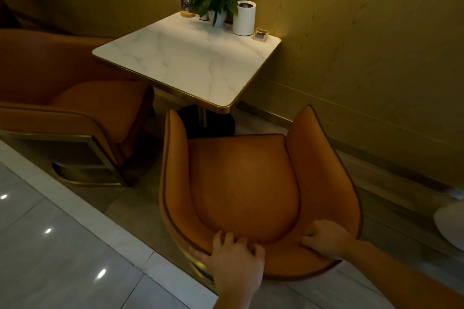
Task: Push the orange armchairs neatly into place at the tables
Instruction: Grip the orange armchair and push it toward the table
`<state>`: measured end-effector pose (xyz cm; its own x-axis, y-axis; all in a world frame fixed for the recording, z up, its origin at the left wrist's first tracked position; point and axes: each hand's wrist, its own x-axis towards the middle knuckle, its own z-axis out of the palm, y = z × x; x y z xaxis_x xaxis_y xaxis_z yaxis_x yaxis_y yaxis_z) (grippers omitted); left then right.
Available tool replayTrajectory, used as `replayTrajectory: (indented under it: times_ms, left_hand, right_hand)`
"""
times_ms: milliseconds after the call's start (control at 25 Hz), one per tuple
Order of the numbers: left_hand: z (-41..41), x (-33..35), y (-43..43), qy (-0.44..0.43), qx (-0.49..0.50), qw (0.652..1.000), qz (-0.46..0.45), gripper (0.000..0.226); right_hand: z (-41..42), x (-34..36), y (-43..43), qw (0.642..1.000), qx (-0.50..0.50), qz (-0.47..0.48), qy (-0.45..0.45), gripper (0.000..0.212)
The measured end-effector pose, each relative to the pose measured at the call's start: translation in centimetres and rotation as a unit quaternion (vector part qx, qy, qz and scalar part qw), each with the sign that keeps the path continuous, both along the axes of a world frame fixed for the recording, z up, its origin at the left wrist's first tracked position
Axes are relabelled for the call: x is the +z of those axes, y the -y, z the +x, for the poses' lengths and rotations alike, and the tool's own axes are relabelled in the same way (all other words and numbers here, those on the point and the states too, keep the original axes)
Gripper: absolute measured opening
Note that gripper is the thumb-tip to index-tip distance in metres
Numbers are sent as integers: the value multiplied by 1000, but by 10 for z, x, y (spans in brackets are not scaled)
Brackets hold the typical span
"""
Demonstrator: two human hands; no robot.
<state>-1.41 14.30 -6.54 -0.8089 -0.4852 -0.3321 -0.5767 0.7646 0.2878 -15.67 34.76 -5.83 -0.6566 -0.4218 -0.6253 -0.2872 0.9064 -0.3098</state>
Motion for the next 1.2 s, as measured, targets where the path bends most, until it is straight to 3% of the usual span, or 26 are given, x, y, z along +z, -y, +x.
replayTrajectory:
  times_ms: [200, 360, 520, 840, 1200]
  left_hand:
    - [-5, 8, -15, 12, -40, 999, -8, 51]
    - [-5, 13, -8, 89, -122, 988, -19, 70]
    - [-5, 6, 1, 44, -175, 982, -61, 76]
    - [-5, -9, -4, -117, -149, 981, -46, 56]
    - [-49, -8, -54, -191, -134, 971, -59, 55]
  right_hand:
    - [5, 9, -10, 998, -12, 15, -55, 49]
    - [45, 13, 2, 975, -118, 23, -187, 53]
    - [75, -8, 8, 943, -119, -19, -310, 62]
    - [72, -13, 0, 934, -132, -58, -326, 50]
    - [9, -5, -40, 947, -138, -81, -278, 45]
